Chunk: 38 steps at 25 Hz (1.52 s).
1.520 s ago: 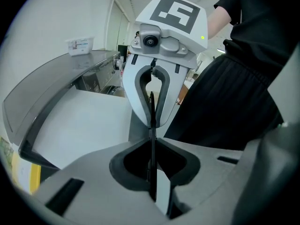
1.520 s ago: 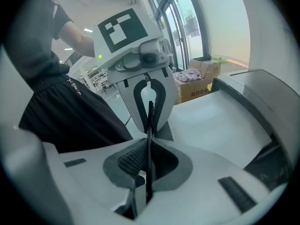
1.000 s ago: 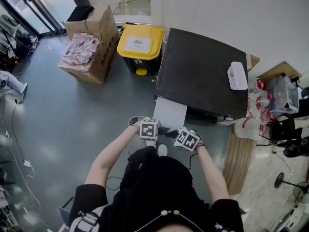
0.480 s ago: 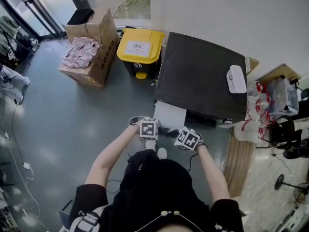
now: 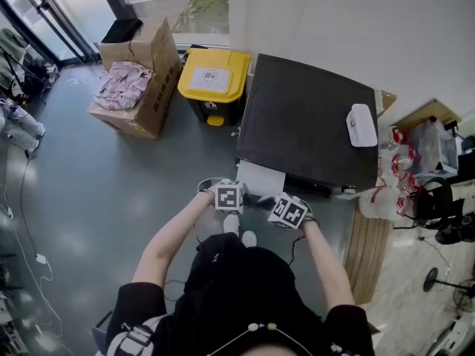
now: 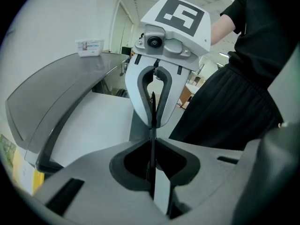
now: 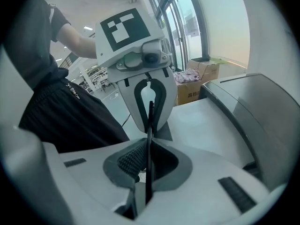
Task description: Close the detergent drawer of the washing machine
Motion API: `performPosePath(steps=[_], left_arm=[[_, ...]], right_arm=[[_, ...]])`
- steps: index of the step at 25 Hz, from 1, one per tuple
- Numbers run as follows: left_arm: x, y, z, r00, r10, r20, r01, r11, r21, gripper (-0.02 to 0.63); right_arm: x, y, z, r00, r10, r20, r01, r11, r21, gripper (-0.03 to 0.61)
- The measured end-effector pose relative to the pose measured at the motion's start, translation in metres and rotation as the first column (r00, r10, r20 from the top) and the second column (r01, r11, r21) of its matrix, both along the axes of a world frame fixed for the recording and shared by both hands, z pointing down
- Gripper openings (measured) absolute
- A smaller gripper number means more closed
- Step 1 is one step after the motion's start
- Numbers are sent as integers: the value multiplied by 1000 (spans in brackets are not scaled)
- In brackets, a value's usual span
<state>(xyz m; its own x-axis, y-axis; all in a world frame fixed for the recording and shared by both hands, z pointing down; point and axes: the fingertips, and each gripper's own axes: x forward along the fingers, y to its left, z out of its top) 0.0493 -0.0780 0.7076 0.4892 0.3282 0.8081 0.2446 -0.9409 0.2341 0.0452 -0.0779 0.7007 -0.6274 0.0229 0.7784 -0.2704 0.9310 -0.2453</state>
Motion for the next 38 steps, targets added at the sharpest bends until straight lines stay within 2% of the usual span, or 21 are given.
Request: performPosePath(steps=[6,21,24,26,29,34,38], left_arm=[[-1,-9,3,1000,-11,15,11,1000,-4,38],[7,-44,-1,1000,-13,-2,14,999,30,35],[10,-53,-4,1000,-16,-14,17,998,58,35],[6,-54,1,1000,-11,9,10,997,71,35],[7,-55,0,1000,14,7,-15,992,124,37],[9,-72,-12,998,-49,-35,54,987,155,44],[10,-78,-15,997,-63,-44,71,973,218,66]], right_arm=[[4,-10,-1,1000,3,-7,-3,1000,8,32],[11,-46,-2,999,26,-28,-25,999,45,32],[12,-52,-2,999,29,-41,-27,998,52,32],[12,-54,-3,999,26,-43,-24,998,54,32],[15,-57,-3,999,27,-44,-24,998,61,34],[16,-70,-3,998,40,-53,-36,997,75,34],[18,-74,-4,998,31,-63,-26,996,81,34]])
